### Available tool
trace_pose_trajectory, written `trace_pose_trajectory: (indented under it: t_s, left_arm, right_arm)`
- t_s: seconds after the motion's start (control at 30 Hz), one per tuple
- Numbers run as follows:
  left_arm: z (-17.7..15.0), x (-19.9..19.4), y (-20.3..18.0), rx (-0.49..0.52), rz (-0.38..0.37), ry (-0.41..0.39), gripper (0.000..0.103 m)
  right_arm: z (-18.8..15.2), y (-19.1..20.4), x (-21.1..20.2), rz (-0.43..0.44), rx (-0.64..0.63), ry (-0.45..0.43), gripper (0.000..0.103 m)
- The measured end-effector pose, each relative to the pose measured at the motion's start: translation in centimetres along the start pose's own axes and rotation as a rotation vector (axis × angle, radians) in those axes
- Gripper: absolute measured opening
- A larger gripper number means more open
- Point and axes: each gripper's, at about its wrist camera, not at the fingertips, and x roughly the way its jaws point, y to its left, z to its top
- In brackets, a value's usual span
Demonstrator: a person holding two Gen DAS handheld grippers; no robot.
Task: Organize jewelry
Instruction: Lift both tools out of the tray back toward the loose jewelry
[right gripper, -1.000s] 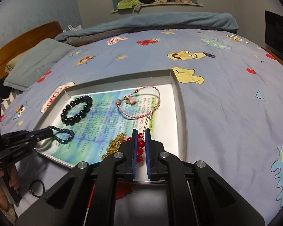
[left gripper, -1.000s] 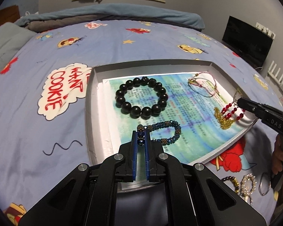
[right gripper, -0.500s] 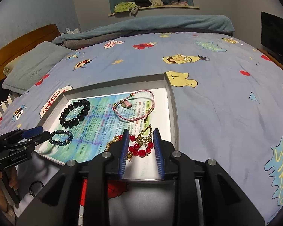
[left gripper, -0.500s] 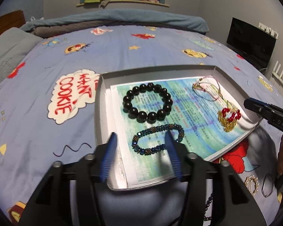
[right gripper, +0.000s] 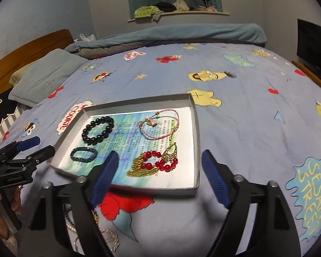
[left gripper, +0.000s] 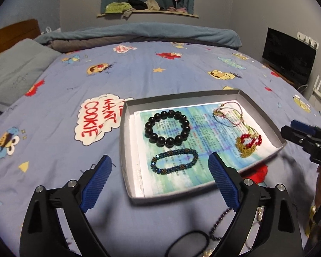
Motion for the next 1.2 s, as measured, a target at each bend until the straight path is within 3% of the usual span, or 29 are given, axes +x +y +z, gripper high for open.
trace_pose_trajectory:
  t_s: [0.3, 0.67, 0.9, 1.2]
  left_arm:
    - [-0.3, -4.5, -1.8, 0.043, 0.03, -0.034, 0.093]
    - [-1.7, -9.6, -3.0, 0.061, 0.032, -0.07, 0.094]
    - [-3.8, -11.1, -2.1, 0.024, 0.038, -0.066, 0.094]
    - [-7.4, -10.4, -0.4, -0.058, 0.047, -0.037, 0.095]
  right_arm:
    - [-0.1, 1.3, -4.7, -0.005, -0.051, -0.049, 0.097]
    - [-2.0, 2.1, -9.1, -0.031, -0.064, -0.081, 0.097]
    - [-4.1, 2.2, -10.0, -0.048, -0.07, -0.079, 0.097]
    - [-7.6, 2.0, -9.3, -0.042, -0.045, -0.049, 0.097]
